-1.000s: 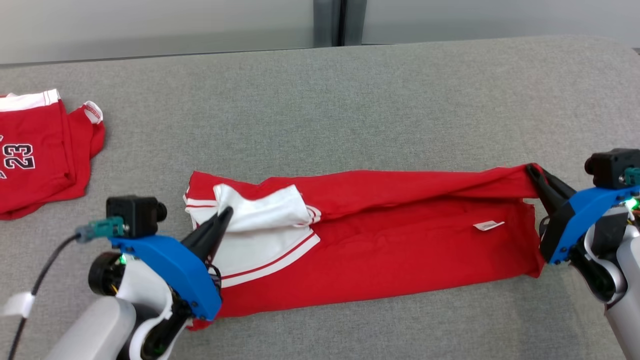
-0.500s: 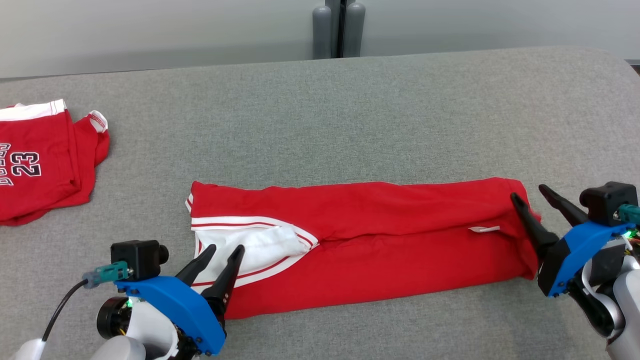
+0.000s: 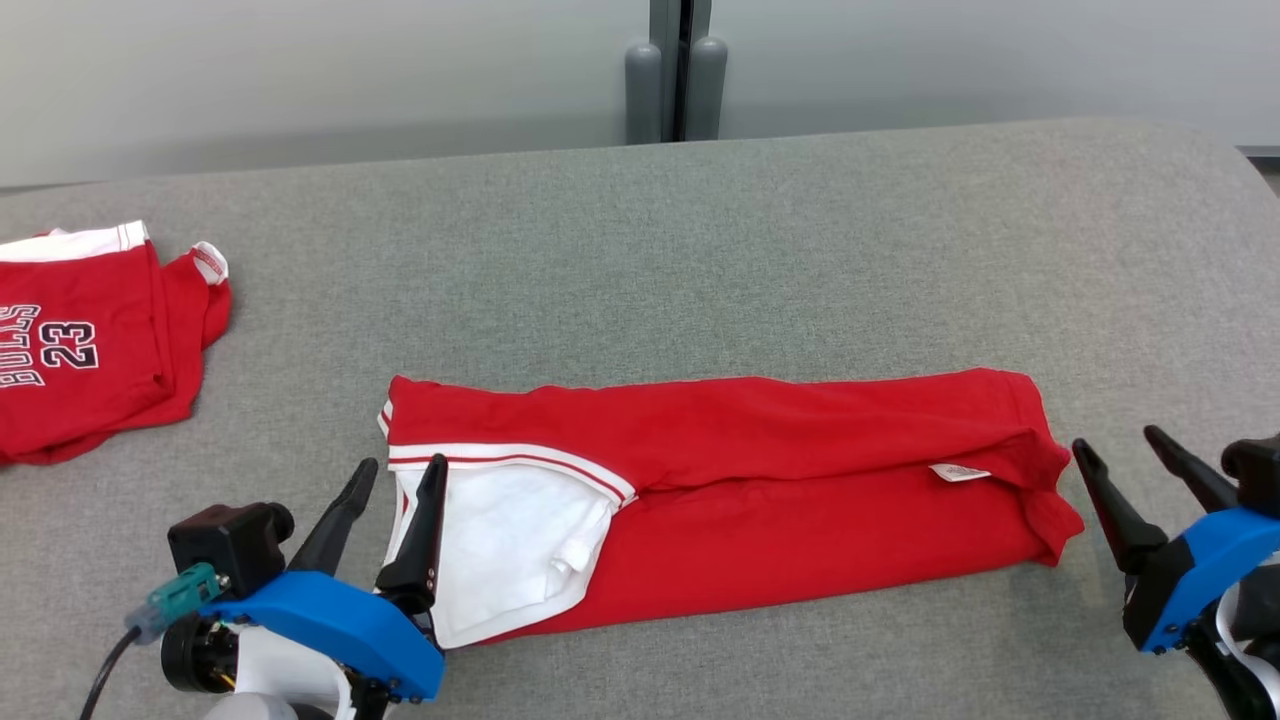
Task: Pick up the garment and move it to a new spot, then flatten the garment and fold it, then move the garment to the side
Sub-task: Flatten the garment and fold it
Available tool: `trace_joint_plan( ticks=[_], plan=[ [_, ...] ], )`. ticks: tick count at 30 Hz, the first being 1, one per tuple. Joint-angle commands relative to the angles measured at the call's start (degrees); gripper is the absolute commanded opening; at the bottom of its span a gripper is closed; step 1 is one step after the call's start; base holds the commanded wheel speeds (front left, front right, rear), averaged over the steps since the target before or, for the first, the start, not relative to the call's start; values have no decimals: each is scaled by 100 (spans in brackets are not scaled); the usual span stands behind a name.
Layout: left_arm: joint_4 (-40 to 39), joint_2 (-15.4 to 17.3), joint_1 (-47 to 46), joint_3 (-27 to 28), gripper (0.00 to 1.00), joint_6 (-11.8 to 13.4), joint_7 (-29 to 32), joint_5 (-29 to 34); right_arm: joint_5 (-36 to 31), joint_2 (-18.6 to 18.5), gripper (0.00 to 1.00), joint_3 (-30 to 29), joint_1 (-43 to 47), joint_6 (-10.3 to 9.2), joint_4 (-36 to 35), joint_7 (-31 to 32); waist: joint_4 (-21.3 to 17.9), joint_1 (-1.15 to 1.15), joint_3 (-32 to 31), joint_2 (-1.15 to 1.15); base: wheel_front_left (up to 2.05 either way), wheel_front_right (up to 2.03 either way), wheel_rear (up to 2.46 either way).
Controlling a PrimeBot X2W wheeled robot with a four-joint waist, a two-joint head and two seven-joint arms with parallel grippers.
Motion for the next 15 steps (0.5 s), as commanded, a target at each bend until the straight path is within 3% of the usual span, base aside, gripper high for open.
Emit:
trace_joint_plan(
  ticks=[1, 15],
  plan=[
    [58, -54, 1, -4, 100, 59, -134, 96, -45, 111, 100, -162, 99, 1, -47, -11, -2, 0, -44, 0, 0, 0, 0],
    [808, -573, -309, -39, 100, 570, -974, 710, -418, 802, 100, -975, -130, 1, -44, 361, 386, 0, -504, 0, 0, 0, 0]
  ],
)
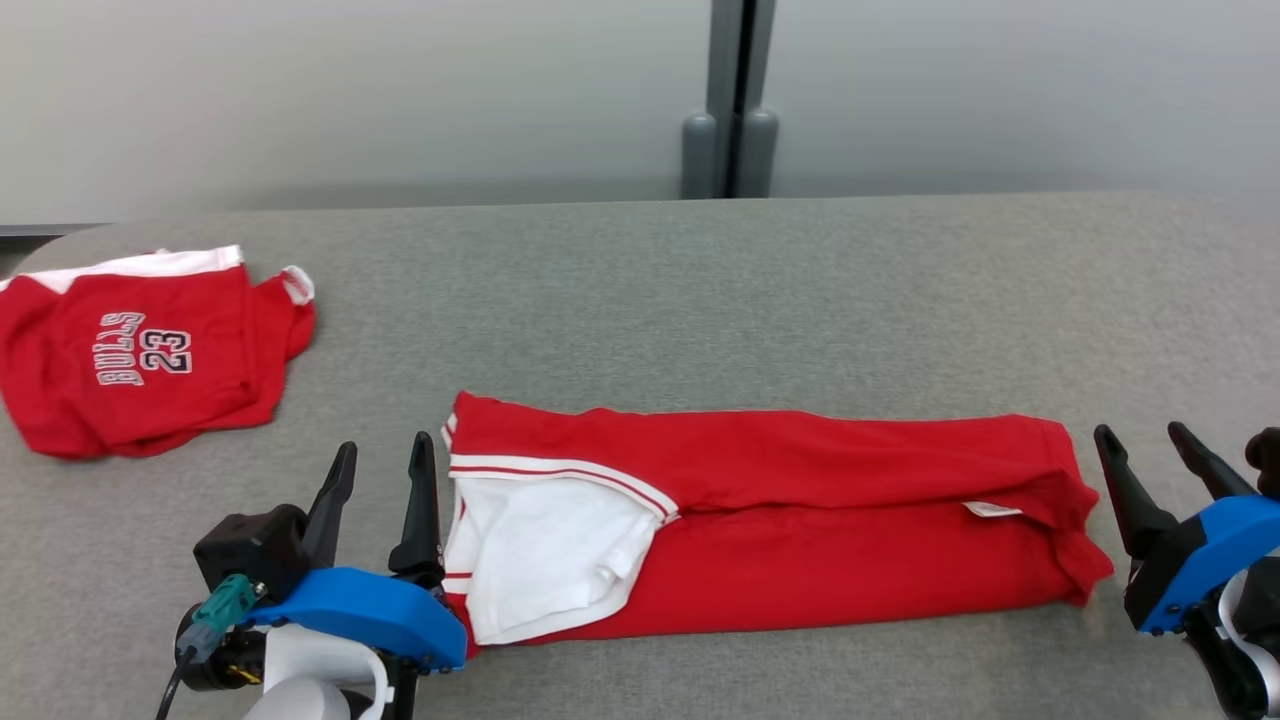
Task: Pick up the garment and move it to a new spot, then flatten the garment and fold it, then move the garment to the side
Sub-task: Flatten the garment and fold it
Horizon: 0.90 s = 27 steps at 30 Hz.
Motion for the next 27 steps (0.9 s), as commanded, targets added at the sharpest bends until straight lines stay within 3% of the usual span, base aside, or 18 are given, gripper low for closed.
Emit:
trace_joint_plan(
  ticks=[1, 12, 23, 24, 26, 27],
  plan=[
    [59, -62, -72, 17, 100, 33, -57, 14, -20, 43, 100, -60, -95, 1, 104, 31, 97, 0, -29, 0, 0, 0, 0],
    [244, -135, 40, 12, 100, 58, -148, -54, -412, 24, 100, -507, 169, 1, 1153, 197, 667, 0, -1, 0, 0, 0, 0],
    [288, -165, -19, -7, 100, 43, -193, -87, -656, 148, 100, -439, -120, 1, 2097, 130, 777, 0, 80, 0, 0, 0, 0],
    [290, -164, -27, -9, 100, 51, -191, -83, -667, 164, 91, -402, -176, 1, 2176, 134, 773, 0, 79, 0, 0, 0, 0],
    [293, -163, -30, -12, 100, 63, -188, -85, -682, 194, 50, -351, -286, 1, 2335, 150, 759, 0, 75, 0, 0, 0, 0],
    [293, -161, -30, -18, 100, 63, -188, -86, -692, 213, 41, -319, -329, 1, 2424, 180, 752, 0, 70, 0, 0, 0, 0]
  ],
)
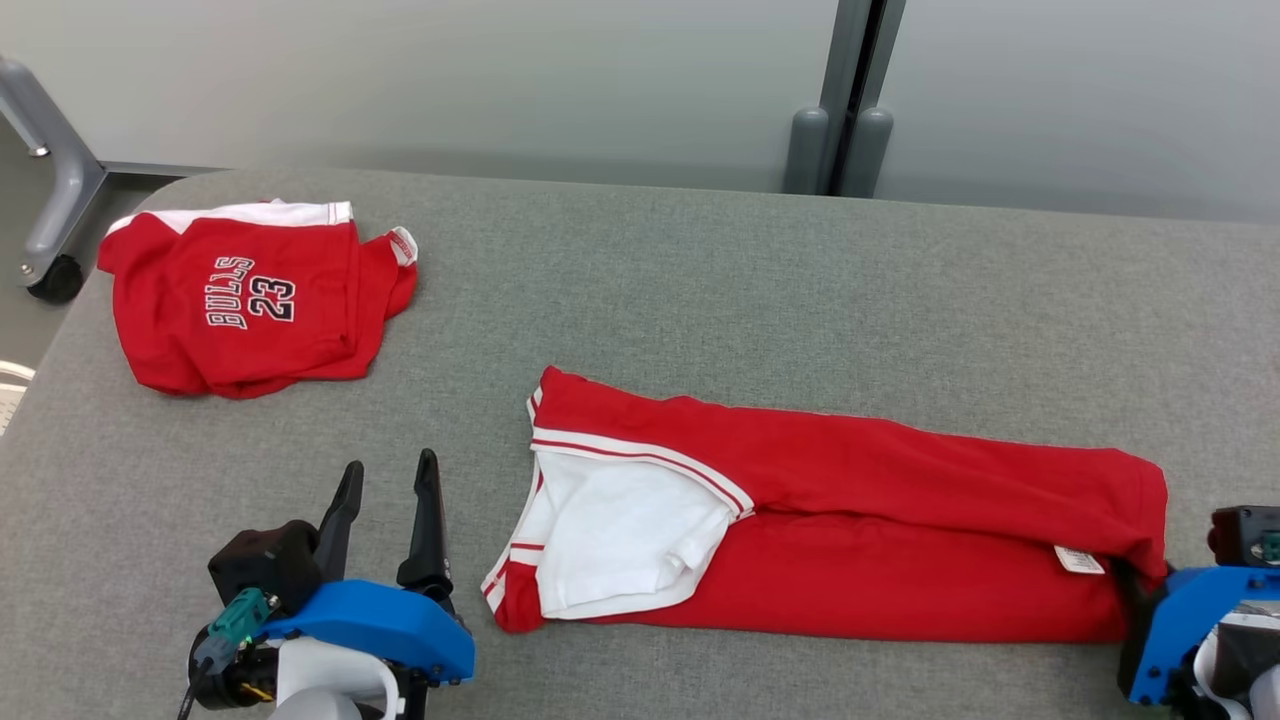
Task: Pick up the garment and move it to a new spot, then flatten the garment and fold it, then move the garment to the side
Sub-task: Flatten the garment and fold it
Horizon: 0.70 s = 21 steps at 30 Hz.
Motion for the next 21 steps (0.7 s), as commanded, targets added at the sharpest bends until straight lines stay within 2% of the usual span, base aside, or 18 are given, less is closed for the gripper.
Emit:
trace_joint_plan(
  ticks=[1, 4, 5, 12, 21],
  plan=[
    [12, 10, -63, 16, 100, 12, -28, -15, -12, 62, 36, 33, -45, 1, 117, 60, -11, 0, -7, -1, 0, 0, 0],
    [33, 15, -58, -11, 100, -2, -12, -18, -18, 79, 13, 55, -168, 0, 363, 124, -37, 0, -33, -1, 0, 0, 0],
    [38, 16, -54, -22, 100, -6, -7, -18, -32, 89, 0, 66, -202, 0, 438, 121, -52, 0, -49, -1, 0, 0, 0],
    [38, 30, 23, -118, 100, -4, 51, -11, 56, -32, 0, -89, -526, -4, 707, -112, -243, 0, -223, -1, 0, 0, 0],
    [21, 3, 110, -215, 100, -5, 101, -16, 115, -581, 0, -474, -464, -3, 490, -177, -575, 0, -411, -1, 0, 0, 0]
  ],
)
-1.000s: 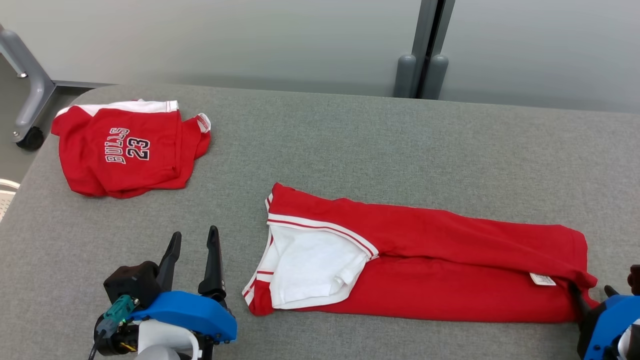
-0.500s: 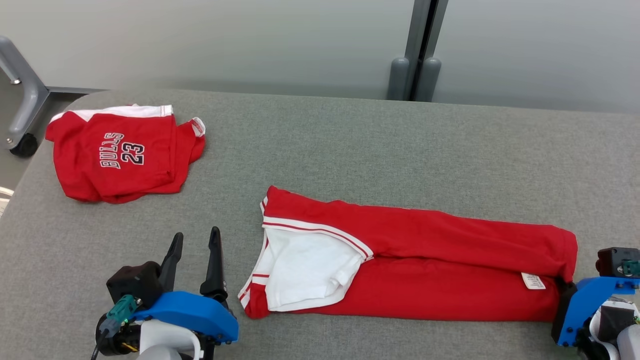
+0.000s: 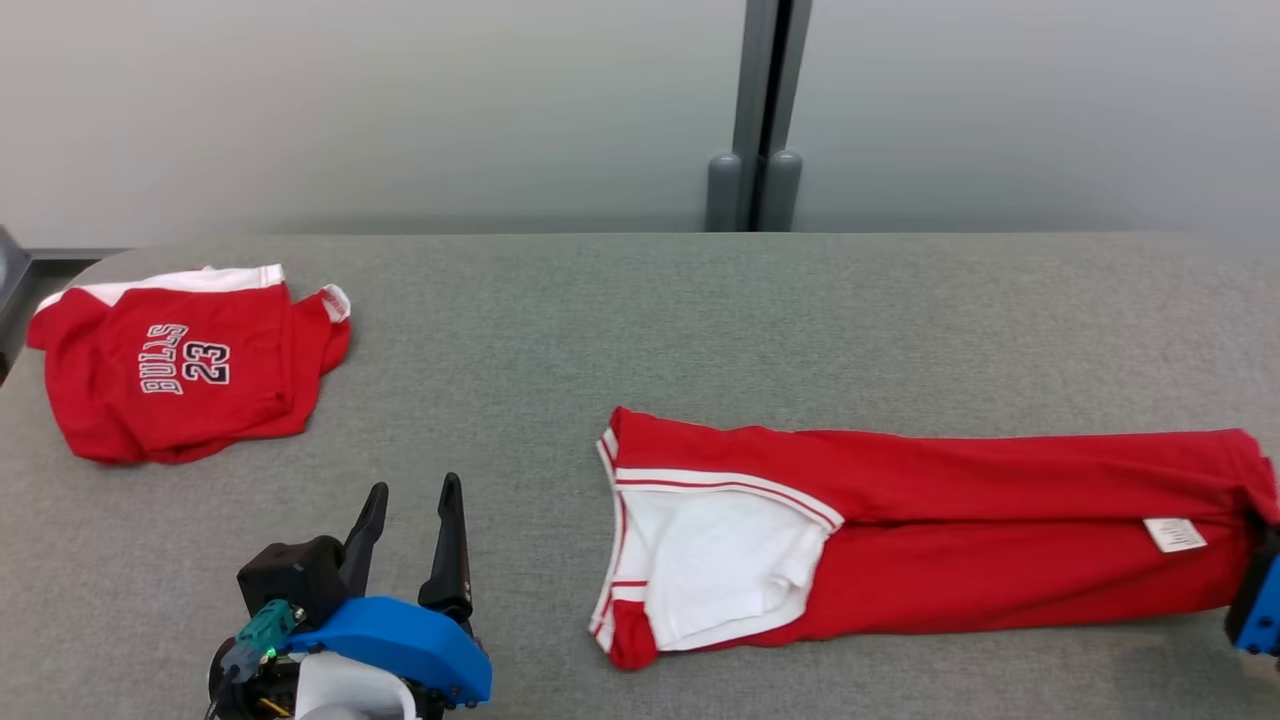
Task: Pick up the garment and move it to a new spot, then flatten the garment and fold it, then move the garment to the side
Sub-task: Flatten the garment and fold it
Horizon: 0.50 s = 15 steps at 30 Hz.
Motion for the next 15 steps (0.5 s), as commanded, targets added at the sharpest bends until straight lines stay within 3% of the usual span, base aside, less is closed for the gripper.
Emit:
trace_joint_plan(
  ticks=[1, 7, 15],
  plan=[
    [2, -3, 45, 4, 100, 4, -7, -20, 9, -82, 0, -85, 77, -6, -68, -34, -66, 0, -34, -1, 0, 0, 0],
    [55, 12, 47, -71, 100, 42, 39, 20, 197, 142, 0, -163, 56, -3, -513, 11, -200, 0, -103, -1, 0, 0, 0],
    [95, -27, 60, -97, 100, 31, 80, -41, 672, 499, 0, 631, 391, -3, -1967, 366, -32, 0, -293, -1, 0, 0, 0]
  ],
)
